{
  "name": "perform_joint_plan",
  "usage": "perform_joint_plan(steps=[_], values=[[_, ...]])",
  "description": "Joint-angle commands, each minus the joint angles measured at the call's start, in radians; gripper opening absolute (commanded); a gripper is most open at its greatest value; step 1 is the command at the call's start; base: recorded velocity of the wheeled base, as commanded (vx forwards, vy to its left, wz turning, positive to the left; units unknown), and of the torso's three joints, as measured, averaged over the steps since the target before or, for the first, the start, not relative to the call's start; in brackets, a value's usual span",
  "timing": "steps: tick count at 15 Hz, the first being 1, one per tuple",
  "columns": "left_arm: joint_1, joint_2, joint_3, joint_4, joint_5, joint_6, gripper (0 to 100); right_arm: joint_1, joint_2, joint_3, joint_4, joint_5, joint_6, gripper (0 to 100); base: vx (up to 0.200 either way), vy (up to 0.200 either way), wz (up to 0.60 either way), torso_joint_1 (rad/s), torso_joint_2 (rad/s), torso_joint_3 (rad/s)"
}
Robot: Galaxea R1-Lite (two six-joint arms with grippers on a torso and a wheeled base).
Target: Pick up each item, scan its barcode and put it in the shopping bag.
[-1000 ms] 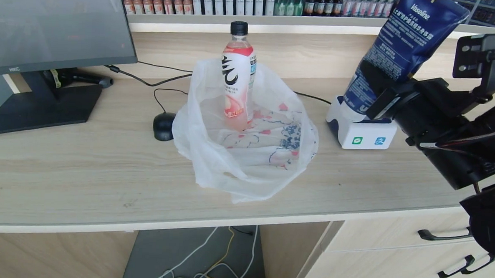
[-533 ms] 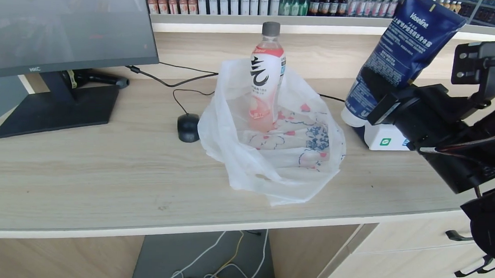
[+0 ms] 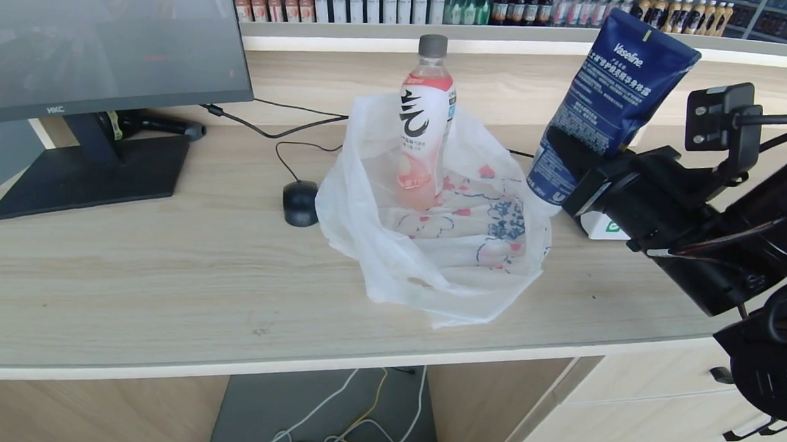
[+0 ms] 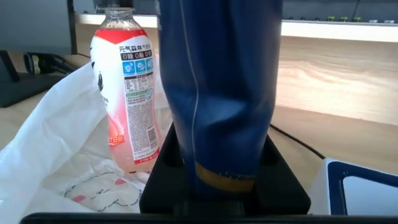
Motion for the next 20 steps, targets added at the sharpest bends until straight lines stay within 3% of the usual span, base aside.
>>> perform_joint_plan(steps=[1, 9, 20], values=[[0.000, 0.000, 0.000, 0.000, 0.000, -0.001, 100, 0.010, 0.017, -0.009, -0.001, 0.000, 0.001, 0, 0.000, 0.000, 0.00, 0.000, 0.00, 0.000], [0.000, 0.000, 0.000, 0.000, 0.000, -0.001, 100, 0.073, 0.057, -0.042, 0.002, 0.007, 0.018, 0, 0.000, 0.000, 0.00, 0.000, 0.00, 0.000], [0.000, 0.002, 0.000, 0.000, 0.000, -0.001, 100, 0.090, 0.224, -0.133, 0.005, -0.010, 0.026, 0, 0.000, 0.000, 0.00, 0.000, 0.00, 0.000]])
